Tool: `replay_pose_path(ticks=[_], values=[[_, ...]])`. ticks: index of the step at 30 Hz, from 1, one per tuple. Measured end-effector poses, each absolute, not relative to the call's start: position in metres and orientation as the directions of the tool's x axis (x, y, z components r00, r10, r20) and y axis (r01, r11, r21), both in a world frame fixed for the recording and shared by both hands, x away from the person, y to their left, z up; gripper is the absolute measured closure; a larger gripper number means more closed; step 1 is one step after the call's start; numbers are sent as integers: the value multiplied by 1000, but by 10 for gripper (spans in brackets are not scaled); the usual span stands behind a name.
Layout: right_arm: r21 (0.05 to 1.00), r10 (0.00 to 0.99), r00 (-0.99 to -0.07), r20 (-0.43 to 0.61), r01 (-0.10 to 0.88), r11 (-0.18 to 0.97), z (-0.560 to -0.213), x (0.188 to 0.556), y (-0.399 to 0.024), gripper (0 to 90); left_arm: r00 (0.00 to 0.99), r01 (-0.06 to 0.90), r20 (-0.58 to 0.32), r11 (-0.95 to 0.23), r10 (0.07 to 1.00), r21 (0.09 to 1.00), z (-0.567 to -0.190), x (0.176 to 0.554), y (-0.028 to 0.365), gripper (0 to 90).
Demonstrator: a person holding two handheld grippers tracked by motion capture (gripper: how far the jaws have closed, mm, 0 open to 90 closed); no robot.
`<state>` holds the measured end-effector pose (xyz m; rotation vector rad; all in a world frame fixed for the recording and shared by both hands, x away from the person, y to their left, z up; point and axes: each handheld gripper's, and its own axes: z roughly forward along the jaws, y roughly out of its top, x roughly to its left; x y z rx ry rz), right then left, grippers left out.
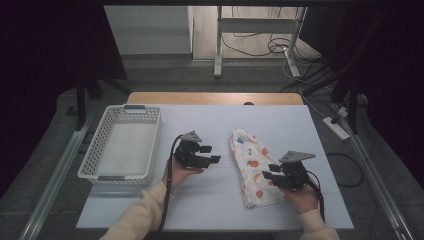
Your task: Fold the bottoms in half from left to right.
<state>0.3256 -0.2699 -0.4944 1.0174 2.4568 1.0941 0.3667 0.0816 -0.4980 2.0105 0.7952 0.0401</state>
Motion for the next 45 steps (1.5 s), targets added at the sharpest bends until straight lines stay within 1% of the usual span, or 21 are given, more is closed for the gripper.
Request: replay_pose_path(ticks=[4, 5, 13, 19, 24, 31, 39, 45], values=[[729, 641, -765, 68, 477, 492, -493, 317, -260, 527, 789, 517, -278, -348, 548, 782, -498, 367, 83, 387], [727, 629, -775, 61, 467, 504, -493, 314, -256, 510, 789, 517, -278, -348, 548, 782, -498, 367, 83, 386], [714, 556, -831, 39, 412, 566, -492, 303, -232, 483, 789, 517, -277, -350, 548, 781, -497, 366, 84, 382], [695, 520, -853, 49, 403, 596, -496, 295, -220, 420, 787, 519, -278, -349, 551, 780, -497, 366, 85, 382], [658, 501, -865, -7, 373, 654, -500, 287, -208, 388, 787, 518, -277, -347, 551, 781, -496, 365, 86, 377], [635, 483, -875, -10, 367, 679, -505, 286, -203, 383, 787, 518, -276, -349, 552, 781, -496, 365, 86, 374], [583, 474, -879, -58, 356, 730, -512, 285, -196, 383, 786, 520, -276, -349, 554, 780, -497, 365, 86, 368], [563, 484, -872, -70, 366, 741, -515, 287, -196, 406, 785, 519, -274, -350, 555, 780, -497, 364, 86, 366]])
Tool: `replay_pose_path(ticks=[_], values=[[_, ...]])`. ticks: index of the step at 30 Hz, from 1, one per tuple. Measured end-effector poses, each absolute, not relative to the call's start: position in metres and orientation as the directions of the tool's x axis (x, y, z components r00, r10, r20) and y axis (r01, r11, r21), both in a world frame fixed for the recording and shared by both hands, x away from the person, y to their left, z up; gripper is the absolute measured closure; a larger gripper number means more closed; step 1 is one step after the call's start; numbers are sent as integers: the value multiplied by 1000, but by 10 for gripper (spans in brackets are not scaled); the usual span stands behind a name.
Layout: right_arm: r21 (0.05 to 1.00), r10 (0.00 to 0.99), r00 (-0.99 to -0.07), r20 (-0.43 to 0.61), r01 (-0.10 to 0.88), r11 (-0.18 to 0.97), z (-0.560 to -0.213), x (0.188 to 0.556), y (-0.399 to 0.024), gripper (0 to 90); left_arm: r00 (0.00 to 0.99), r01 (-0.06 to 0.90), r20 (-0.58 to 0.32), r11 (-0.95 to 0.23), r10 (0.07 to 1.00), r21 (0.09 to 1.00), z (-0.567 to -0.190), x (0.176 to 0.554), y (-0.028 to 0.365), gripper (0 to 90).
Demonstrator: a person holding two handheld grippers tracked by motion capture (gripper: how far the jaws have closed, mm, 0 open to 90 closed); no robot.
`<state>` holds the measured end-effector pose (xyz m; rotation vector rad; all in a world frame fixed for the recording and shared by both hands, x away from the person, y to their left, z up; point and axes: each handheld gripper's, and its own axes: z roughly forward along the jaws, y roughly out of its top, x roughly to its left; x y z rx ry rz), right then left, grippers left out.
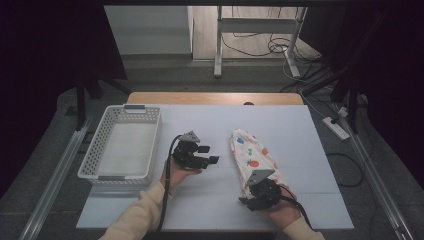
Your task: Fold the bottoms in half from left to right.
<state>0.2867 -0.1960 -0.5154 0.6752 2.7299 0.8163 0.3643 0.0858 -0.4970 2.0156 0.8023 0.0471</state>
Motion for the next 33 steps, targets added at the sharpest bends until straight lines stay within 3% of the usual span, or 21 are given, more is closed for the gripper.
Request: replay_pose_path(ticks=[8, 18, 33], values=[[549, 509, -858, -66, 395, 737, -514, 290, -196, 489, 785, 519, -275, -347, 555, 781, -496, 364, 87, 366], [532, 518, -851, -89, 400, 747, -511, 293, -198, 816, 782, 523, -273, -353, 560, 776, -498, 364, 88, 366], [572, 476, -879, -22, 379, 727, -509, 289, -179, 844, 777, 525, -275, -343, 566, 779, -497, 365, 92, 366]])
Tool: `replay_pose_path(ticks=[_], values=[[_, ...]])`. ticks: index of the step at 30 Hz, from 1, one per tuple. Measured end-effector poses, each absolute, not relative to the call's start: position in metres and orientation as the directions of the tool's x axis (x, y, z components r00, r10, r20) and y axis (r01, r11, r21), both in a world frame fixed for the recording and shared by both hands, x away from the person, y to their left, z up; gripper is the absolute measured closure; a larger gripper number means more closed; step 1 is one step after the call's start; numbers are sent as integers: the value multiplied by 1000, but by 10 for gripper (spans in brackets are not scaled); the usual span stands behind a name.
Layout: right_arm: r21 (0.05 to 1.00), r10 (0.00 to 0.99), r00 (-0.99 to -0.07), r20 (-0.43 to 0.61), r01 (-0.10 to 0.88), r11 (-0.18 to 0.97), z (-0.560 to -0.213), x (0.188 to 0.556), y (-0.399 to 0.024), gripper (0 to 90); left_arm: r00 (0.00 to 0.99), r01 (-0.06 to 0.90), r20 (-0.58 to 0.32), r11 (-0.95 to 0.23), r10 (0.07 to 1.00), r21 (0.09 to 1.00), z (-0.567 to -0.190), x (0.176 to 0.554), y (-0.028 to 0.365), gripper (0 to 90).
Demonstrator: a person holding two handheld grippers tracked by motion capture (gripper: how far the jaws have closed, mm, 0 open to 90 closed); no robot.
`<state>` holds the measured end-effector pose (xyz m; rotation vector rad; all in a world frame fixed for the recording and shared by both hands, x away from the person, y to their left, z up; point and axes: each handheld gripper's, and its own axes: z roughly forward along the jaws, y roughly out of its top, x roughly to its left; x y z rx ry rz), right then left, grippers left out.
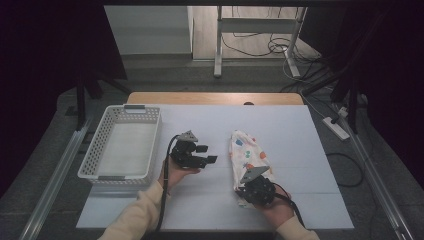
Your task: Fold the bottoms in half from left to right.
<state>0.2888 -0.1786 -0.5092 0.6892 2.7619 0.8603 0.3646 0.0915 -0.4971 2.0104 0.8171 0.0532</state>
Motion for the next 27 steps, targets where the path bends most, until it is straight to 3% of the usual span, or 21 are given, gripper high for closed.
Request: replay_pose_path(ticks=[27], values=[[606, 339, -936, 95, 324, 726, -515, 257, -127, 842, 771, 529, -280, -331, 572, 781, -495, 365, 98, 358]])
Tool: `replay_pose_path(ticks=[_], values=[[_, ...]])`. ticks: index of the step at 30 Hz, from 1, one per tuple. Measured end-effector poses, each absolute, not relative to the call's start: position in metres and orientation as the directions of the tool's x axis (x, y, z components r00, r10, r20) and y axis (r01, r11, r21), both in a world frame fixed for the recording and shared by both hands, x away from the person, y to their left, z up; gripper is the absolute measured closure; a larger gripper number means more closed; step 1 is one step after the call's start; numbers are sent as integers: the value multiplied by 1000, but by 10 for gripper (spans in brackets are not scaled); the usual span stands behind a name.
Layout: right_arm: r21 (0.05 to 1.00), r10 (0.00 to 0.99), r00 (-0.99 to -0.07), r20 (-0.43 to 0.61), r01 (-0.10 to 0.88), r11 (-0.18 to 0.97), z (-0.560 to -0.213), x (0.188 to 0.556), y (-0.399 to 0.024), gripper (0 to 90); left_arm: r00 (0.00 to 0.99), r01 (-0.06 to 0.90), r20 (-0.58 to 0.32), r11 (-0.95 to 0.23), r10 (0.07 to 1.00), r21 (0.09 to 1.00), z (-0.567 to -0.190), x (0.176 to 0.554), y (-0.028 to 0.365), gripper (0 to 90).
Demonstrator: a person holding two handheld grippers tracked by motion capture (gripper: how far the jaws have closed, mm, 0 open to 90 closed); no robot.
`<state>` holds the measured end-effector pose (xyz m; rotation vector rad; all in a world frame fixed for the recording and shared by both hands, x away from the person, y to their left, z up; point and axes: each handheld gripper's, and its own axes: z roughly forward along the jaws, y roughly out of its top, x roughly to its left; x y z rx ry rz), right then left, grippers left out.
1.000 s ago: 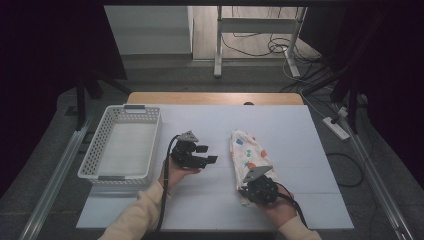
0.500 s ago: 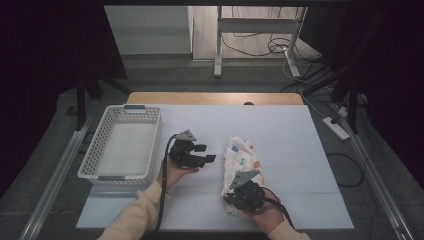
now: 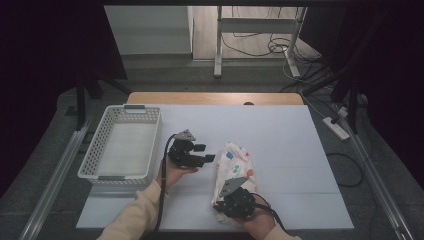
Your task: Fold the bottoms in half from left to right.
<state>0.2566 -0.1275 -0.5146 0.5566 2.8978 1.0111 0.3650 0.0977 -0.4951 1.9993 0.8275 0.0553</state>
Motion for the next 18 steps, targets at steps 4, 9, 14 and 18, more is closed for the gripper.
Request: replay_pose_path(ticks=[4, 9, 14, 18], values=[[610, 334, -938, 91, 318, 726, -514, 256, -128, 829, 770, 530, -280, -331, 574, 781, -495, 365, 99, 358], [669, 345, -934, 93, 315, 673, -504, 255, -133, 549, 769, 531, -281, -330, 574, 780, -495, 366, 99, 357], [727, 406, -909, 91, 339, 597, -486, 262, -151, 492, 765, 535, -283, -325, 579, 780, -496, 366, 99, 353], [749, 478, -875, 71, 364, 554, -479, 278, -172, 487, 765, 533, -281, -326, 579, 781, -495, 366, 99, 352]])
